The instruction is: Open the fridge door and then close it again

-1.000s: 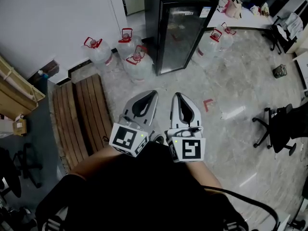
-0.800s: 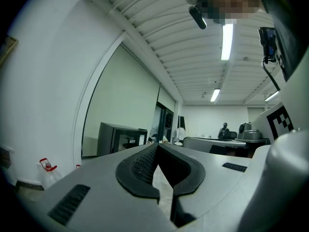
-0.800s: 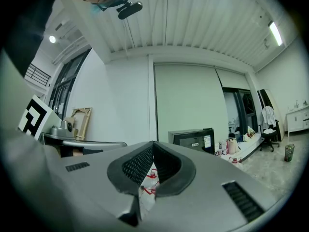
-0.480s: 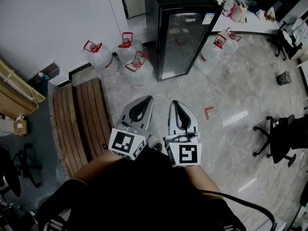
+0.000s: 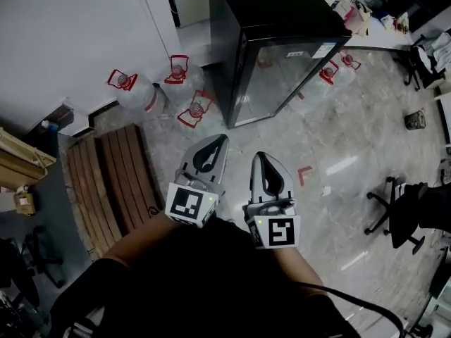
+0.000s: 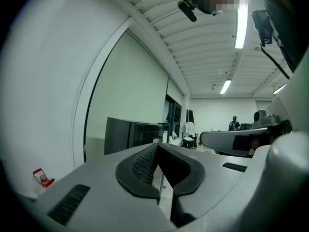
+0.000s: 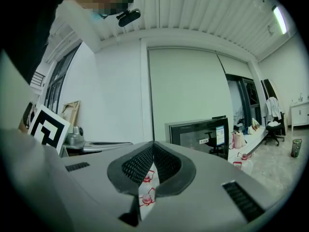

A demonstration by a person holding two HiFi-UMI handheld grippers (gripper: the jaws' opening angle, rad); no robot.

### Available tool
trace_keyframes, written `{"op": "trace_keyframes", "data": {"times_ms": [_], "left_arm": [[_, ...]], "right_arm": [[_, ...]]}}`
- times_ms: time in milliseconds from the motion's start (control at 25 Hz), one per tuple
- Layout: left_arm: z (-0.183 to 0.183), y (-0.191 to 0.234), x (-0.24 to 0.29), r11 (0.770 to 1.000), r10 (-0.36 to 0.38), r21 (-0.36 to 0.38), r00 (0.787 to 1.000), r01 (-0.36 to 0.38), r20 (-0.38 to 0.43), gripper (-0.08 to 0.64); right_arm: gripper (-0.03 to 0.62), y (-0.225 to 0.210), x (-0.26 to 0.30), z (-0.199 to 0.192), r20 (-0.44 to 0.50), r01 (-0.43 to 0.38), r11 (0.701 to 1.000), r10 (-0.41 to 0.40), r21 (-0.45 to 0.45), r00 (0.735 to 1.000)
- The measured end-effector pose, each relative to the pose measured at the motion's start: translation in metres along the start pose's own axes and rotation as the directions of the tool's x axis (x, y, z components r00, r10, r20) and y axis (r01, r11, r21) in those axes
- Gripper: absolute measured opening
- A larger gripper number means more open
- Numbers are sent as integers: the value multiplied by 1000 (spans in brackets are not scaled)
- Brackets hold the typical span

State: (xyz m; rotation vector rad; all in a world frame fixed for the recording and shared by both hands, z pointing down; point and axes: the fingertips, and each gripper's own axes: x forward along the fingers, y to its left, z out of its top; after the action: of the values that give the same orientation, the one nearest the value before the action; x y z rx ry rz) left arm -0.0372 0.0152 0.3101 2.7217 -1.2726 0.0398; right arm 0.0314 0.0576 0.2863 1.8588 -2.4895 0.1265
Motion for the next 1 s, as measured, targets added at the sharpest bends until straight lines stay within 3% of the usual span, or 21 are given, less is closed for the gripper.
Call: {"op": "trace_keyframes", "data": {"times_ms": [200,400,560,640,1000], "left_arm": [[2,50,62,997,-73,17,997,73,-20,8],[-21,86,119,994,-100,45,994,101,-33,8],[-56,95,158,992,-114,41,992,116,-49,10],[-77,96,179,990,-128,54,990,131,-56,94],[-154,118,251,988,-120,90,991,125,-55,103]], "right_arm": [[15,-34,79,15,30,93,995,-93,-17,995],[15,-75,137,0,24,156,987,-155,-39,988],[15,-100,163,-35,-15,166,986,-166,-28,986],[15,-110,172,-55,-39,163,987,-163,-15,986],[15,-142,185,-142,-157,200,979,-191,41,969]]}}
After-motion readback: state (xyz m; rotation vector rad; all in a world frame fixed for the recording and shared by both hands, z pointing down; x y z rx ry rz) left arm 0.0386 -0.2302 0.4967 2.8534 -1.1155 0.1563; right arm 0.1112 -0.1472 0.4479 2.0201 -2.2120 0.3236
